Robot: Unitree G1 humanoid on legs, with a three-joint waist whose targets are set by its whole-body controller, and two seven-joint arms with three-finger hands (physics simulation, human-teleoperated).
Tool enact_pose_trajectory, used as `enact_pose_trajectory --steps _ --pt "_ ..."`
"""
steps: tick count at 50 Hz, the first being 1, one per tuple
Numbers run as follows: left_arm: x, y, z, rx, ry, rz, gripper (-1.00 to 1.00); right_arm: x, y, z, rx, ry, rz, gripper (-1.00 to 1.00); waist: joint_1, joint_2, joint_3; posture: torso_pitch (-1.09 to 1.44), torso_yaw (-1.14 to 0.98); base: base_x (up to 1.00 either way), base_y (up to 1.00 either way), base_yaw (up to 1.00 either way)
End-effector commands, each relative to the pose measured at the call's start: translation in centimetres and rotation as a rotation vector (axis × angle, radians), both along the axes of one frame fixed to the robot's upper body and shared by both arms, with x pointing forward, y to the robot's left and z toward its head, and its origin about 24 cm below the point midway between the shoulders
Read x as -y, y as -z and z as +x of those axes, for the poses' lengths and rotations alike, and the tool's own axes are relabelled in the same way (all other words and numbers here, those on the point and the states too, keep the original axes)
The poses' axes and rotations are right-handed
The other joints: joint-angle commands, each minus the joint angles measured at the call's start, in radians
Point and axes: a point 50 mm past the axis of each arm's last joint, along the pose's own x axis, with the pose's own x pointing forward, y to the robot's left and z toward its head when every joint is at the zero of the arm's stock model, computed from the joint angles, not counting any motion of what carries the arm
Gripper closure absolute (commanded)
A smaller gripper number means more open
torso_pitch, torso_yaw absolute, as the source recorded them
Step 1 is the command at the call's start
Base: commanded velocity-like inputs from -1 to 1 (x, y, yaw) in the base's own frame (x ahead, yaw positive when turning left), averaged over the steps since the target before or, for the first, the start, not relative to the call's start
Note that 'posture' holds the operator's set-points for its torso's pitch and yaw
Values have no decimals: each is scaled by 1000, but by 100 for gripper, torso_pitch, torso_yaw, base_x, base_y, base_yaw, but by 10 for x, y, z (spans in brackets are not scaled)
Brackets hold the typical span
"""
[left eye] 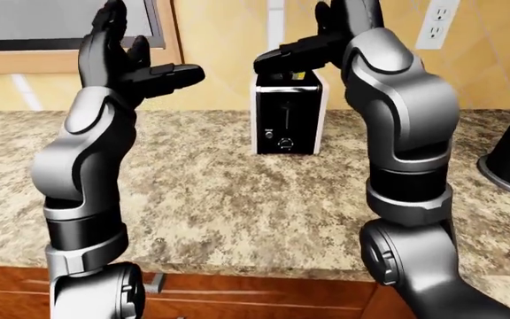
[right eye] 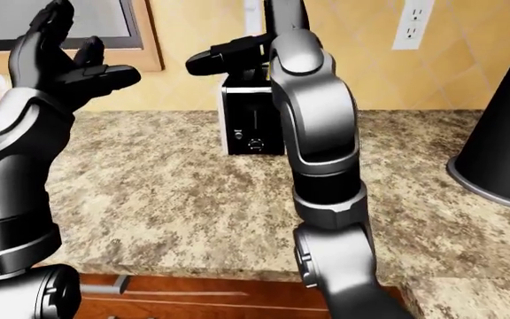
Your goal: Push down the lever of the toaster to turn it on.
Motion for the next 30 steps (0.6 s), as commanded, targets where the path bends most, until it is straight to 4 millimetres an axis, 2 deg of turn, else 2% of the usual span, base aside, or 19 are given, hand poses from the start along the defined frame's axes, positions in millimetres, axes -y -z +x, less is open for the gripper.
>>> enact_pose_trajectory --steps 1,18,30 --pt "0 -19 -6 88 -3 5 -100 -2 -17 -7 86 -9 8 -100 0 4 -16 -36 0 0 0 0" --pt "-3 -21 -7 96 -19 -3 -100 -16 10 -4 44 -31 -28 -100 7 6 -20 -36 0 0 0 0" --pt "-3 -22 -8 97 -22 -4 -100 -21 26 -11 25 -33 -59 -100 9 8 -22 -36 0 0 0 0"
